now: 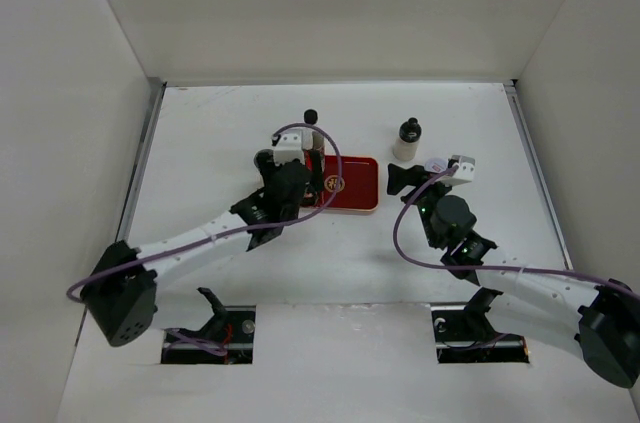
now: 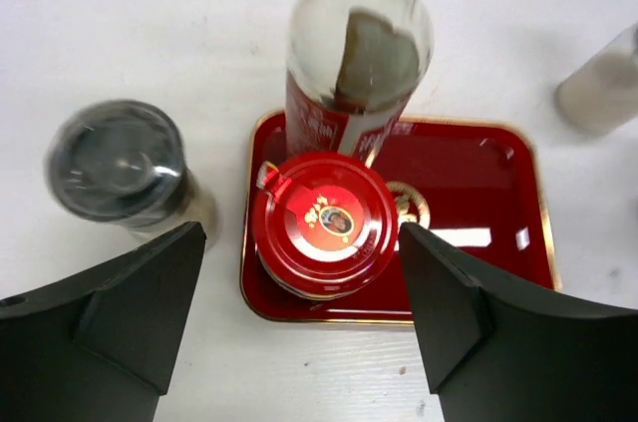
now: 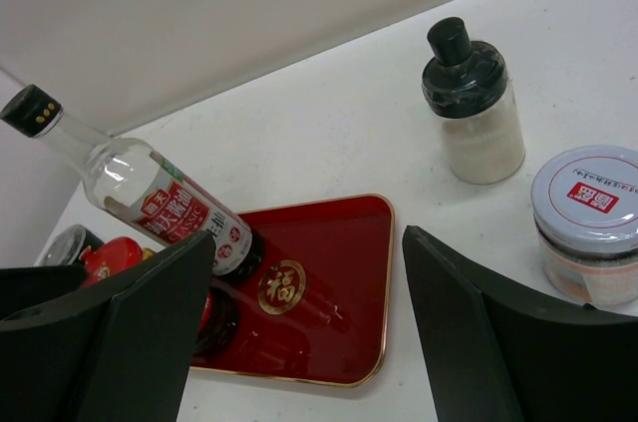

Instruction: Organize the condiment bottles

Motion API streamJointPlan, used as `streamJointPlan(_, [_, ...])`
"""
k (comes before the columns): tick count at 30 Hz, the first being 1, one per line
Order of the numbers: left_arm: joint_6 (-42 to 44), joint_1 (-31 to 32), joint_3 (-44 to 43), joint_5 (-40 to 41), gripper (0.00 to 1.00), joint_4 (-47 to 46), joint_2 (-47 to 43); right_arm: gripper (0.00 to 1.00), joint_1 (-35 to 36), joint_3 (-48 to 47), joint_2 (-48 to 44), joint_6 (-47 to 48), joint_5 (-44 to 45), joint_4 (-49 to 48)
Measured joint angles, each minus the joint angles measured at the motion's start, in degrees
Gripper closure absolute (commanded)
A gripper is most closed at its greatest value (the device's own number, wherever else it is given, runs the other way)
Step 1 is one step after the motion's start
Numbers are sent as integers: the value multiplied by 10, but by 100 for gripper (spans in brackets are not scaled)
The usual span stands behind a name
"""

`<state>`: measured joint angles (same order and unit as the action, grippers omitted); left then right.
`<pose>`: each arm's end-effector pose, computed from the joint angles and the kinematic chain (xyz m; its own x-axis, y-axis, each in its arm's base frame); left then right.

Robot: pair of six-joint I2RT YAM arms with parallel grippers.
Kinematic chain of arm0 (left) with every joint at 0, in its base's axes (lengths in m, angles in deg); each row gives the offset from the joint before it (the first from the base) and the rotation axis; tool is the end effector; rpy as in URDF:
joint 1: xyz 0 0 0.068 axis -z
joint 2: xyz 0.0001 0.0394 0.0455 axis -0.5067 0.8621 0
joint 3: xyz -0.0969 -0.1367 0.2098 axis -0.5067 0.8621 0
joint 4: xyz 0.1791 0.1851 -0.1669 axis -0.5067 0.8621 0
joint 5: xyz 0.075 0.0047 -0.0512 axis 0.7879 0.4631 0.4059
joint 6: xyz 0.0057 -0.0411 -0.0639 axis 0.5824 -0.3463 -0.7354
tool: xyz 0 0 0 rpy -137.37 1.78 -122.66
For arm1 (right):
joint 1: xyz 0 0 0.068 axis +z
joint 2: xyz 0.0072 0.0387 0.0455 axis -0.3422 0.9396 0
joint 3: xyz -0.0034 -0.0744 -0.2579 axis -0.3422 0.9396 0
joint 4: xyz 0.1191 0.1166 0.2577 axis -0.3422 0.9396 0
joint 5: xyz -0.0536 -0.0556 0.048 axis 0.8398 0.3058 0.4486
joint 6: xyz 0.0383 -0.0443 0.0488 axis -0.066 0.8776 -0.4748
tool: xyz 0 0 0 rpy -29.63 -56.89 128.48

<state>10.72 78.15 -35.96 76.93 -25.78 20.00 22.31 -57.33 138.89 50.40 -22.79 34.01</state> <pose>0.2631 -0.2269 0.2200 -0.3193 -0.0986 -0.9425 0.0402 0.9923 -0.1175 0.2291 0.1584 0.2167 -0.0442 0.4590 -0.8873 -0.1182 0.8795 0.4609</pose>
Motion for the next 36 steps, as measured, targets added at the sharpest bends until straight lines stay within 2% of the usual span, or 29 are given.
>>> streamJointPlan(4, [-2,-12,5,13,20,10,-97,17,0,0,0,0,0,0])
streamJointPlan(8, [-14,-85,1,-6,20,39,-131,17,0,0,2,0,0,0])
streamJointPlan(11, [-21,-149,-8,-47,20,72,-97,17,0,0,7,0,0,0])
streamJointPlan(13, [-24,-170,-10,-67,19,88,-67,17,0,0,8,0,0,0])
streamJointPlan(23, [-25,-192,-30,-107,19,99,31,17,1,0,8,0,0,0])
streamJointPlan(29, [-25,-205,-35,-111,38,78,57,17,1,0,8,0,0,0])
streamJointPlan(33, [-23,-207,-41,-106,62,71,66,16,1,0,9,0,0,0])
streamJointPlan(36, [-20,-201,-41,-94,68,75,62,16,1,0,12,0,0,0])
